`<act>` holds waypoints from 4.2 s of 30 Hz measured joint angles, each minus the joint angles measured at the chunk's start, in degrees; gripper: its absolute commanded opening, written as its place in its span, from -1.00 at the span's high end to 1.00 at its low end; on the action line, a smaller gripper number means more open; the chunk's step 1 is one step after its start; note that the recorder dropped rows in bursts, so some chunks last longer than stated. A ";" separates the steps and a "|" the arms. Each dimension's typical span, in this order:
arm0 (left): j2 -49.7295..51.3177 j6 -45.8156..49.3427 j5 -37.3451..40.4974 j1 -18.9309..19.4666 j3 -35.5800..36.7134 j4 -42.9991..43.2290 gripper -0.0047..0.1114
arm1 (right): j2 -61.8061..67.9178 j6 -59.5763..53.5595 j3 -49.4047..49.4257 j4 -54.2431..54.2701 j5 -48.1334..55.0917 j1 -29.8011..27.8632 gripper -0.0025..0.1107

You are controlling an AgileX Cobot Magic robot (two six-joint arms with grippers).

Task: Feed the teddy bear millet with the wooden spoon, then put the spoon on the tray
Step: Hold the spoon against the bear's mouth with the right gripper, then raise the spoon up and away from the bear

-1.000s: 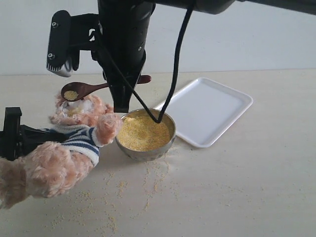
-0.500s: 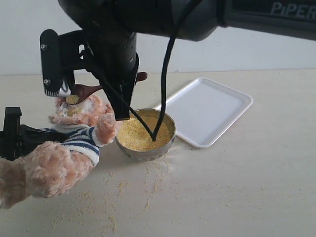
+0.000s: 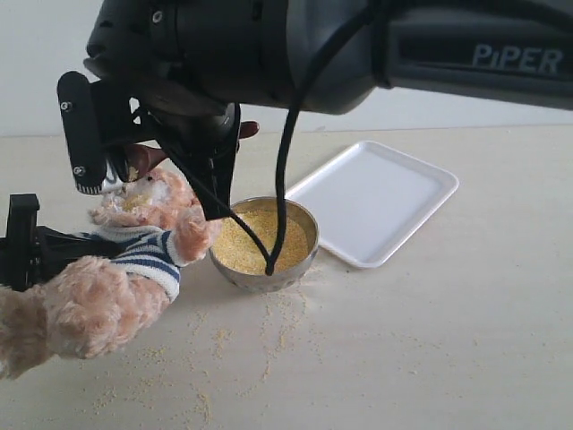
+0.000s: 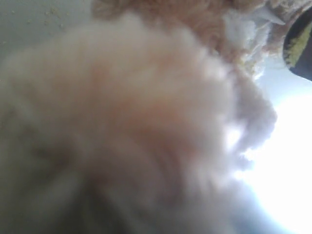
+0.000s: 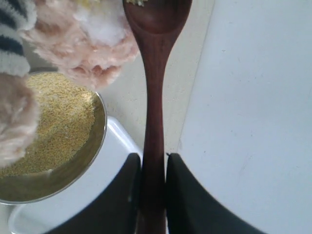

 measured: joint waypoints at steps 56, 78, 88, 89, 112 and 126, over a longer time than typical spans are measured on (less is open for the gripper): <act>0.00 0.00 1.68 0.00 -0.34 0.00 0.83 | -1.85 12.28 10.88 -18.82 -0.99 5.41 0.96; 0.00 0.00 1.68 0.00 -0.34 0.00 0.83 | -3.21 13.84 10.88 -20.71 0.68 5.17 0.96; 0.00 0.00 1.68 0.00 -0.34 0.00 0.83 | -3.21 16.64 10.88 -20.29 -0.07 3.55 0.96; 0.00 0.00 1.68 0.00 -0.34 0.00 0.83 | -3.21 16.76 10.88 -19.40 -0.32 2.97 0.96; 0.00 0.00 1.68 0.00 -0.34 0.00 0.83 | -14.89 14.85 9.94 14.87 -7.50 -14.63 0.96; 0.00 0.61 1.68 0.00 -0.34 0.00 0.83 | -16.22 13.44 9.94 30.32 -2.31 -24.49 0.96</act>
